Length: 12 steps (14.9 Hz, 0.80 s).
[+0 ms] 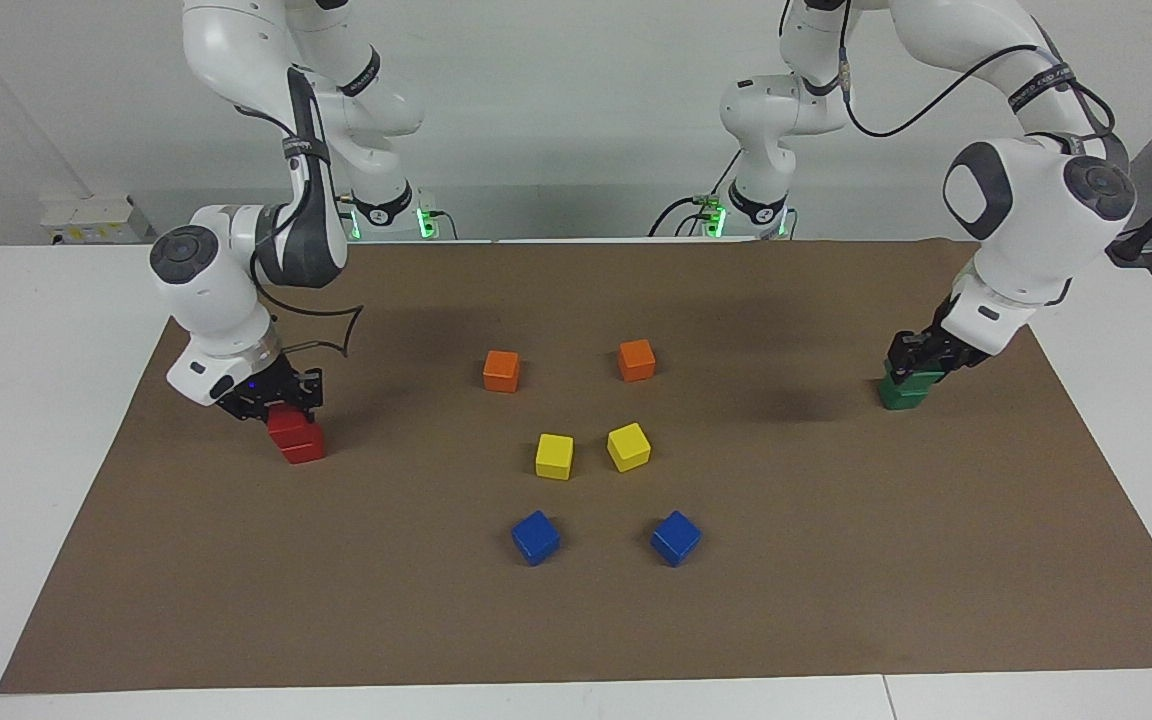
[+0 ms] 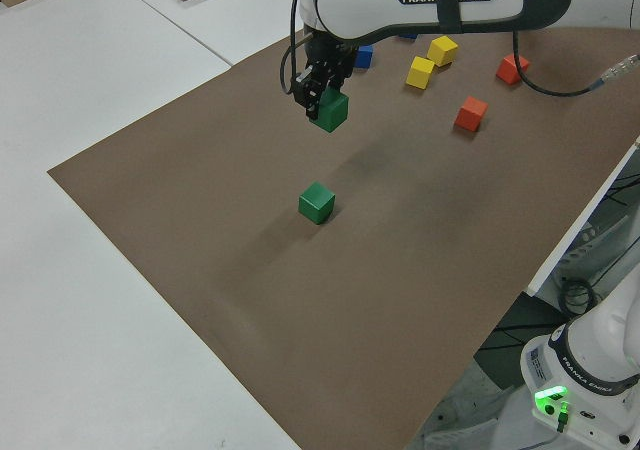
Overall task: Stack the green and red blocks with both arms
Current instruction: 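Carry the green cube beside the first green while the right gripper places red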
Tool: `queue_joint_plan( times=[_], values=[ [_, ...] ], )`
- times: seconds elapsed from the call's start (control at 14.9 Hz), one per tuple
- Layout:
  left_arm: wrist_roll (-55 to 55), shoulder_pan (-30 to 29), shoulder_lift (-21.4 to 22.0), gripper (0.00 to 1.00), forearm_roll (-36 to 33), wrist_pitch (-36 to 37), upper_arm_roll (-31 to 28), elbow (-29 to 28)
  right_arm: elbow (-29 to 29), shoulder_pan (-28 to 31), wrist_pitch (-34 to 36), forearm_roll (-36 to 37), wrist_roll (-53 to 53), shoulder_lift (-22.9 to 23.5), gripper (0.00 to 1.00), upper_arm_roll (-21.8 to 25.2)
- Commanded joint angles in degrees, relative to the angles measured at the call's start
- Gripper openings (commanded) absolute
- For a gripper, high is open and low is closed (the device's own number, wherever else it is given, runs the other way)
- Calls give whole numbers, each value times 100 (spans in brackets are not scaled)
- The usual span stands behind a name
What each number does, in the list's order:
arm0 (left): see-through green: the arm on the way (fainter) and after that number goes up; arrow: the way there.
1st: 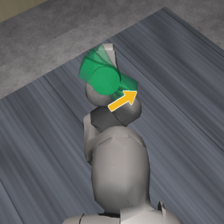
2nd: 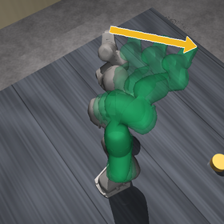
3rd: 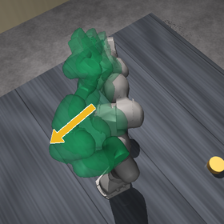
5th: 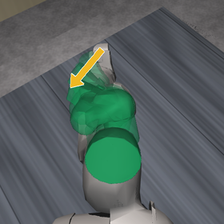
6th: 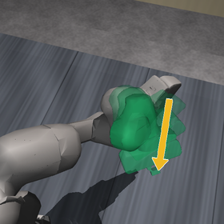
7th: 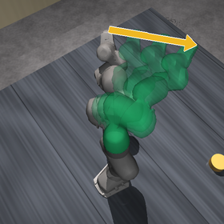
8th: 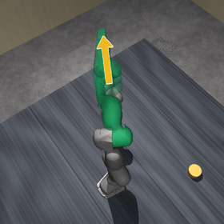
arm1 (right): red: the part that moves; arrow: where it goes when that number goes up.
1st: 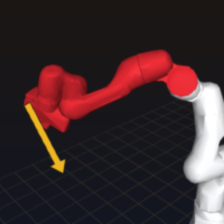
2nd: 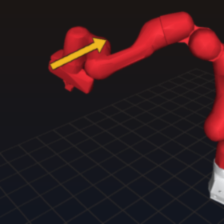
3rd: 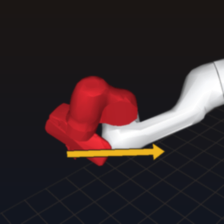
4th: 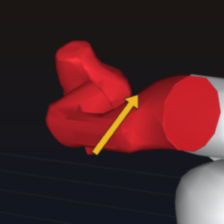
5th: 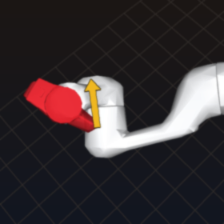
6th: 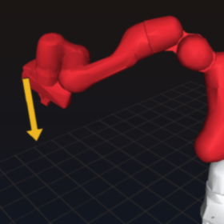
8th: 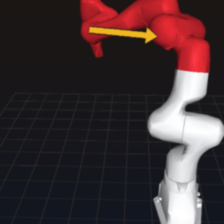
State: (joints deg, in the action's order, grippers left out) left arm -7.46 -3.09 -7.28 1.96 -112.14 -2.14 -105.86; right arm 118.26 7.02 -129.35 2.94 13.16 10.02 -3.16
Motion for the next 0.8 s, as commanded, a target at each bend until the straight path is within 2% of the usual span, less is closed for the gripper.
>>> queue_joint_plan(
  times=[0.0,0.13,0.27,0.74],
  values=[
    [-343,-445,516,0,59,-1016,73,-1092,276,115,-143,-84,2,-220,0,-71],
    [-326,-499,684,0,59,-1607,64,-1638,276,115,-143,-84,2,-237,0,-71],
    [-352,-586,746,0,59,-1872,73,-1903,276,115,-152,-84,-6,-228,0,-71],
    [-414,-596,606,0,59,-2522,73,-2255,303,98,-381,-84,-33,-220,0,-79]
  ],
)
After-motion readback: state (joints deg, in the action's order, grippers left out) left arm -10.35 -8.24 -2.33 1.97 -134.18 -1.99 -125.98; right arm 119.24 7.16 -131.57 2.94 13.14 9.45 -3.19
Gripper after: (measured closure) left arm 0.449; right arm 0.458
